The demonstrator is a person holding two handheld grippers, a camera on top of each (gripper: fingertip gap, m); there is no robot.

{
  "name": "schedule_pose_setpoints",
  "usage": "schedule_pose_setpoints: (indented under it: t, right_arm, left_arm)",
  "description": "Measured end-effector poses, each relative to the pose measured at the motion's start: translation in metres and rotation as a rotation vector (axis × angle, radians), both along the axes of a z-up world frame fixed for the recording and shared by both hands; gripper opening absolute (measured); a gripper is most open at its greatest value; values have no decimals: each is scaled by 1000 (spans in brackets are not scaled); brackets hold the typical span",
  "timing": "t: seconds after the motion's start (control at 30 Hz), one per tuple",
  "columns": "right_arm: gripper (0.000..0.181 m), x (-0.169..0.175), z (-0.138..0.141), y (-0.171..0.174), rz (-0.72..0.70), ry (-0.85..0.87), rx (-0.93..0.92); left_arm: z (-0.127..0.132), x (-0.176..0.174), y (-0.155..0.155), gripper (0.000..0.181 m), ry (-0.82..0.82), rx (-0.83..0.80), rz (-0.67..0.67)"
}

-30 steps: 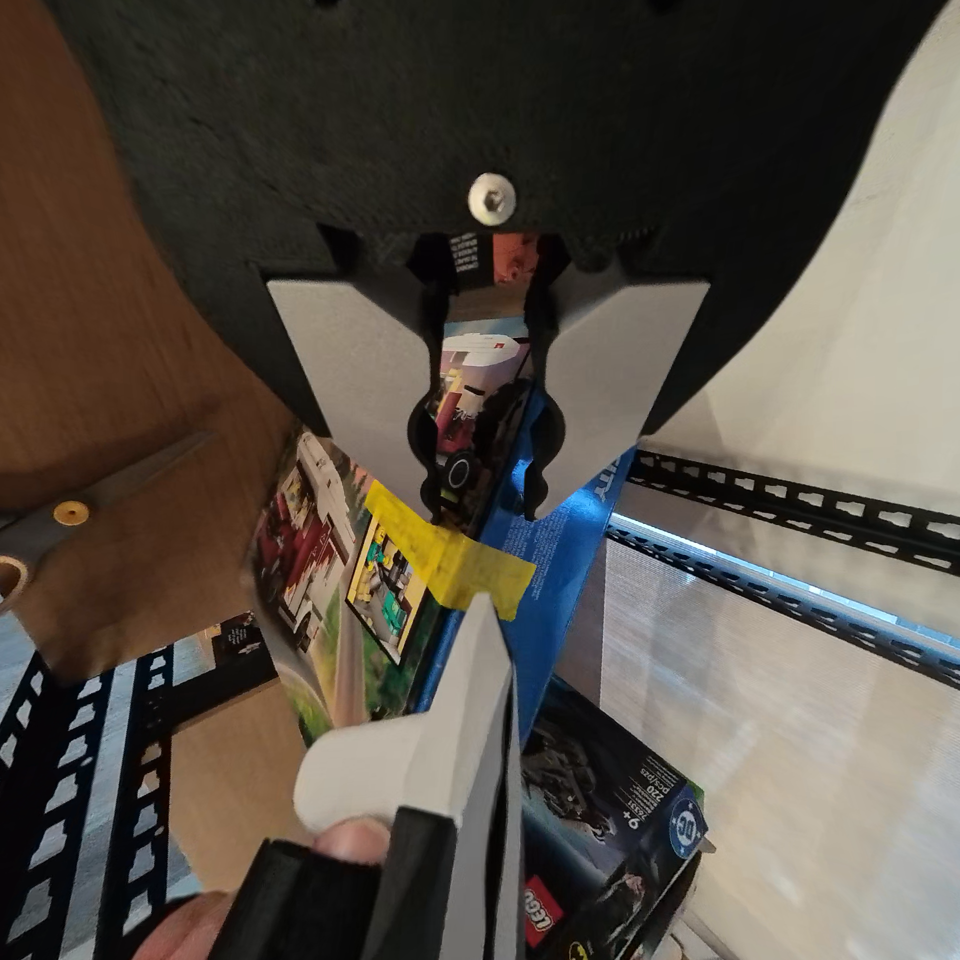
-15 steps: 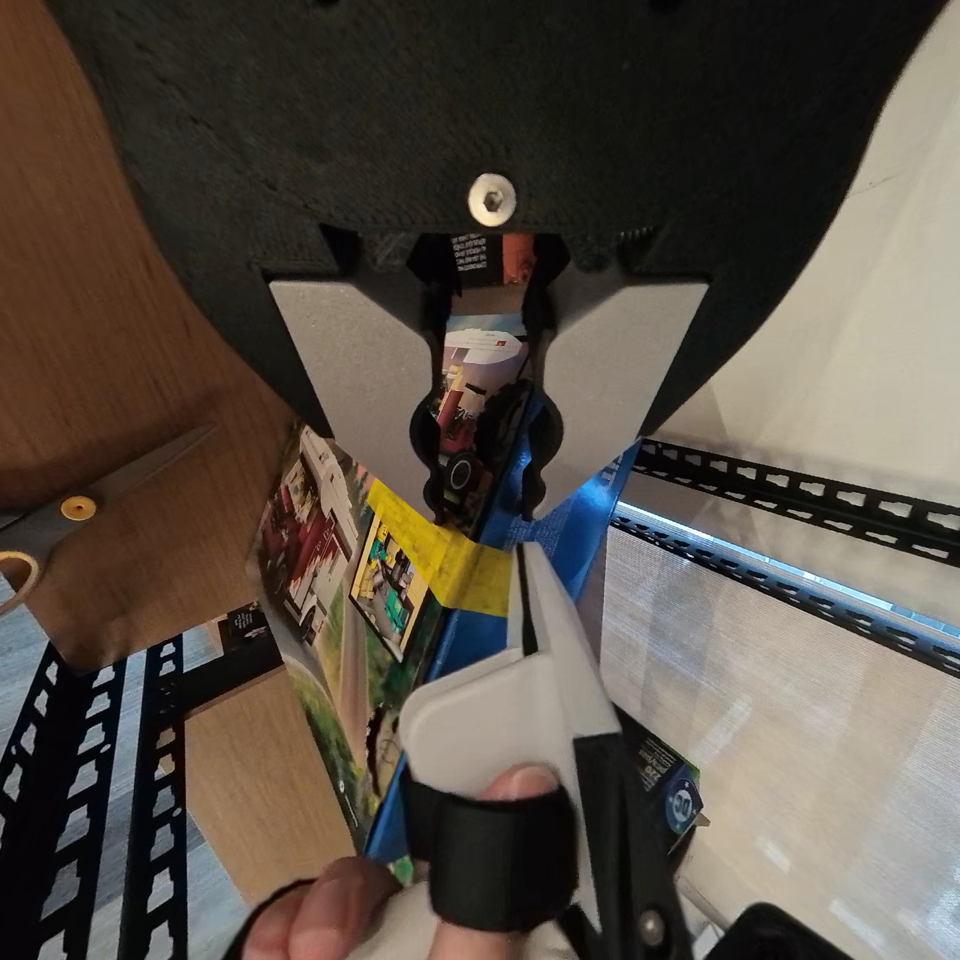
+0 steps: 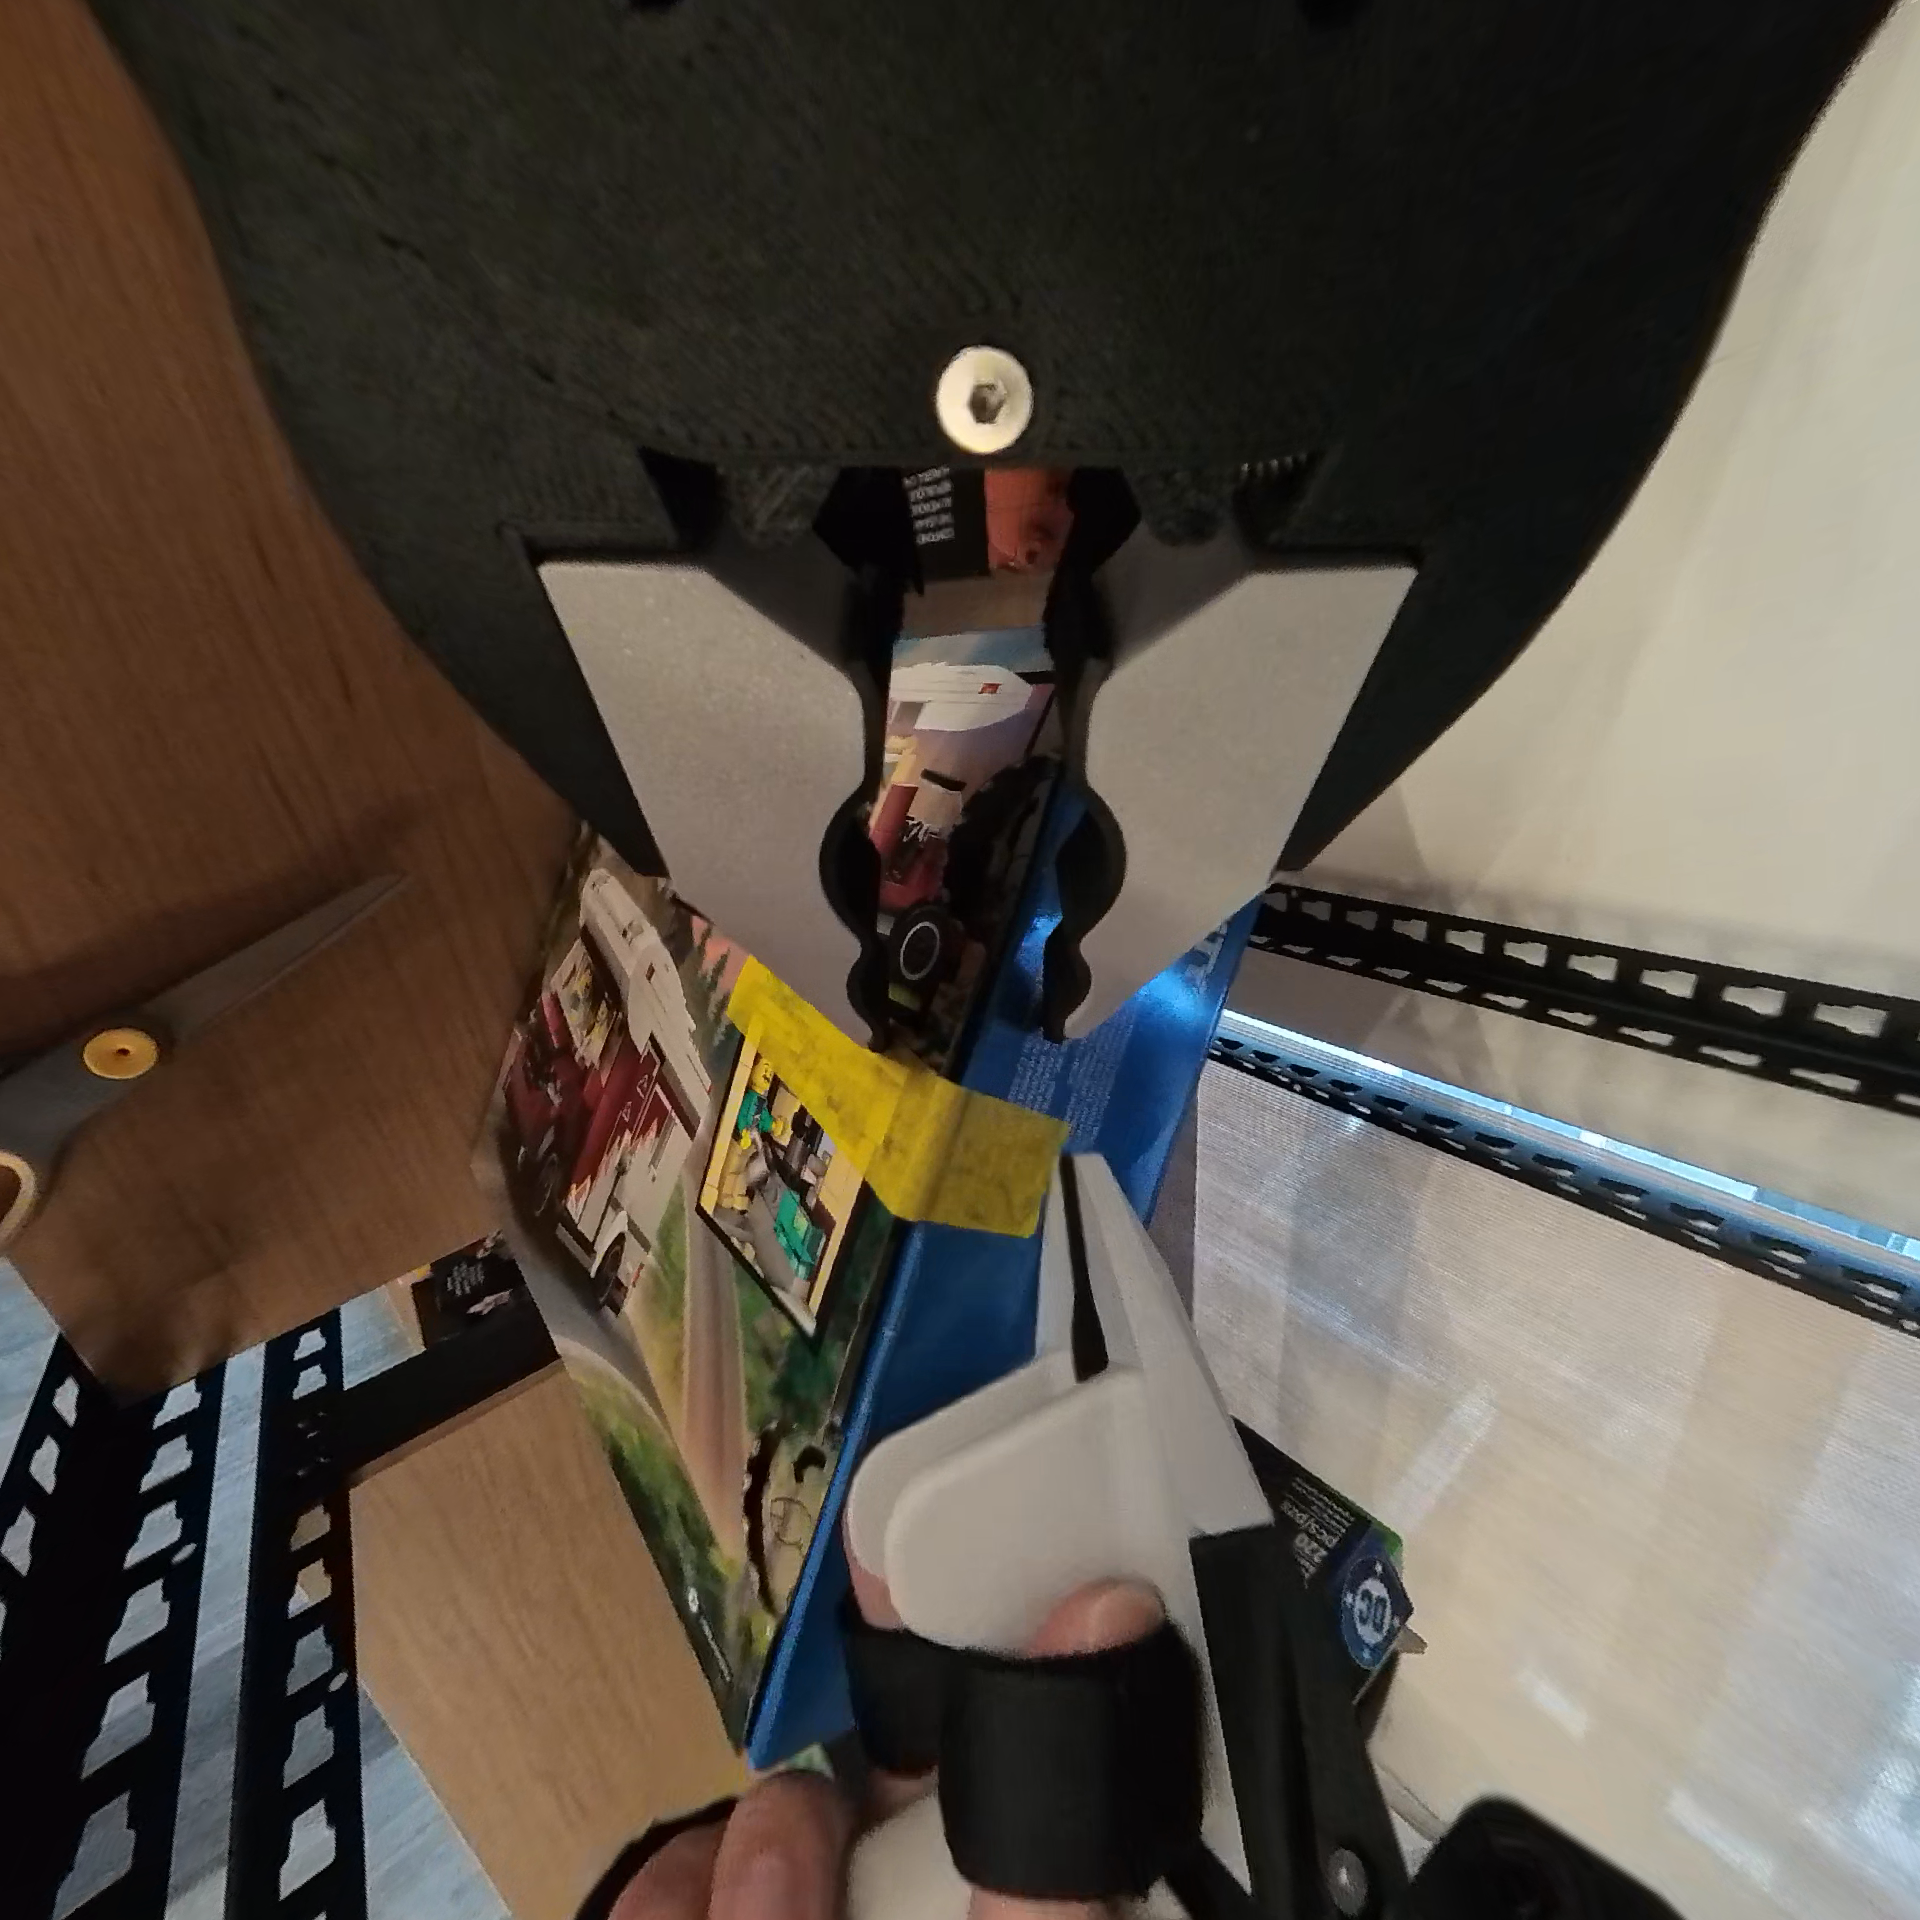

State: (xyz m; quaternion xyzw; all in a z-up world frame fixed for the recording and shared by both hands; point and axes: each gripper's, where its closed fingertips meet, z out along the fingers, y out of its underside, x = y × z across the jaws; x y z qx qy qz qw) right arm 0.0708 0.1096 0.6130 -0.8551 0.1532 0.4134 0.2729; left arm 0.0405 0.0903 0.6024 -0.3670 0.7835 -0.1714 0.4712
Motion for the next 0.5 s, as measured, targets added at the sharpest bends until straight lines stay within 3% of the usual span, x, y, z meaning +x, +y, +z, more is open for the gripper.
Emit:
schedule_pose_setpoints:
  t: [0.07,0.13,0.2,0.33,0.4,0.43,0.5]
  right_arm:
    - [0,9,8,0,-48,-37,49]
    - [0,-6,16,-10,20,8,87]
    - [0,-4,0,-15,18,-18,23]
    - [0,21,6,-9,-127,-85,73]
    - [0,-6,15,-21,-15,-5,103]
    - [0,-11,6,-25,8,-26,71]
    - [0,-4,2,-20,-55,-49,66]
  left_arm:
    - [0,0,0,28,2,16,1]
    - [0,0,0,28,5,23,0]
    - [0,0,0,28,12,22,-4]
    - [0,0,0,28,12,33,-4]
    - [0,0,0,29,6,44,-5]
    - [0,0,0,28,5,46,-6]
    - [0,1,0,28,1,47,0]
